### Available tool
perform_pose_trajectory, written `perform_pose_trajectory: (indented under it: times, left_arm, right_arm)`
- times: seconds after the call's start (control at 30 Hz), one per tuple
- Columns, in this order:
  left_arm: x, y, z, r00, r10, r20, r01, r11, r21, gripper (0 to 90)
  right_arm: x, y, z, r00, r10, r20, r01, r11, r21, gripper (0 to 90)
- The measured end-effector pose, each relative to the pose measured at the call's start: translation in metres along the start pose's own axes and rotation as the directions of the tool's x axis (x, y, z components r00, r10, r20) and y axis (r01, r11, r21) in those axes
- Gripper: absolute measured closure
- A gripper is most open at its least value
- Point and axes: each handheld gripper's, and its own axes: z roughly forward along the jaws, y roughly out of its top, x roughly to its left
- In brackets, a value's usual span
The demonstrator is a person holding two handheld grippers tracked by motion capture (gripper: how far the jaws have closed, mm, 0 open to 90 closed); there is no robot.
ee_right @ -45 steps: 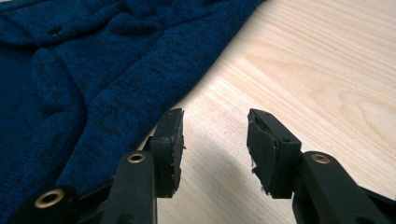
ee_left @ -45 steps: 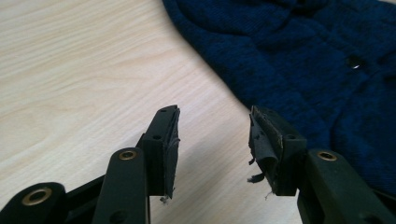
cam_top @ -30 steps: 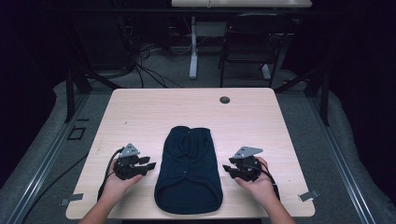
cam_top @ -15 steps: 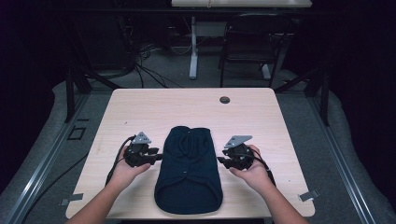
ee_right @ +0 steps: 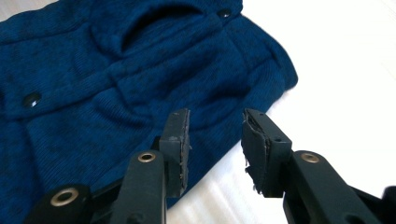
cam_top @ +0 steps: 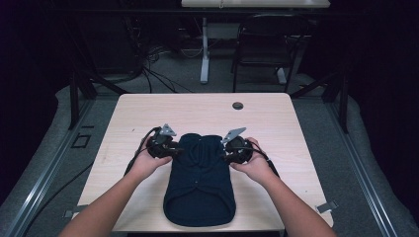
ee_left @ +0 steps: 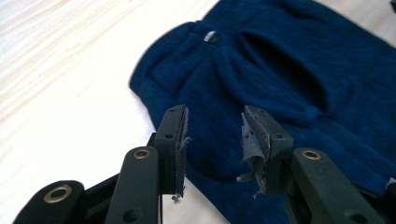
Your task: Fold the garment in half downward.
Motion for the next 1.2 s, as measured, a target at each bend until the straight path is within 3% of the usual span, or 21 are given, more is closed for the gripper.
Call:
perform_pose_trajectory:
  times: [0.1, 0.4, 0.5, 0.73, 0.83, 0.97, 1.07, 1.2]
  left_arm:
    - [0.004, 0.004, 0.005, 0.9999, -0.012, 0.004, 0.012, 0.9999, -0.001, 60.6]
    - [0.016, 0.025, 0.024, 0.9999, 0.006, 0.008, -0.006, 1.0, 0.006, 62.4]
    - [0.02, 0.032, 0.031, 0.9995, 0.009, 0.029, -0.009, 0.9999, 0.01, 62.7]
    - [0.03, 0.042, 0.042, 0.9999, 0.009, 0.009, -0.01, 0.9989, 0.045, 65.3]
    - [0.035, 0.044, 0.047, 0.9999, 0.017, -0.002, -0.017, 0.997, 0.075, 66.2]
    - [0.038, 0.043, 0.054, 0.9993, 0.007, -0.036, -0.005, 0.9983, 0.059, 63.1]
    - [0.037, 0.041, 0.06, 0.9977, 0.048, -0.049, -0.043, 0.995, 0.09, 62.0]
    - [0.035, 0.04, 0.066, 0.9961, 0.061, -0.064, -0.055, 0.9938, 0.097, 59.1]
  right_arm:
    - [-0.007, 0.006, 0.007, 0.9999, -0.015, 0.0, 0.015, 1.0, 0.0, 62.3]
    - [-0.026, 0.032, 0.026, 0.9975, -0.07, 0.012, 0.069, 0.997, 0.033, 62.4]
    - [-0.032, 0.041, 0.035, 0.9976, -0.068, 0.015, 0.067, 0.996, 0.061, 62.3]
    - [-0.043, 0.058, 0.052, 0.9981, -0.059, 0.015, 0.057, 0.992, 0.113, 64.6]
    - [-0.047, 0.06, 0.06, 0.9979, -0.06, 0.025, 0.057, 0.99, 0.126, 65.4]
    - [-0.049, 0.058, 0.069, 0.9926, -0.1, 0.07, 0.088, 0.984, 0.152, 64.5]
    - [-0.049, 0.056, 0.075, 0.9929, -0.098, 0.067, 0.087, 0.985, 0.151, 63.9]
    - [-0.049, 0.054, 0.08, 0.9933, -0.099, 0.06, 0.088, 0.983, 0.162, 62.0]
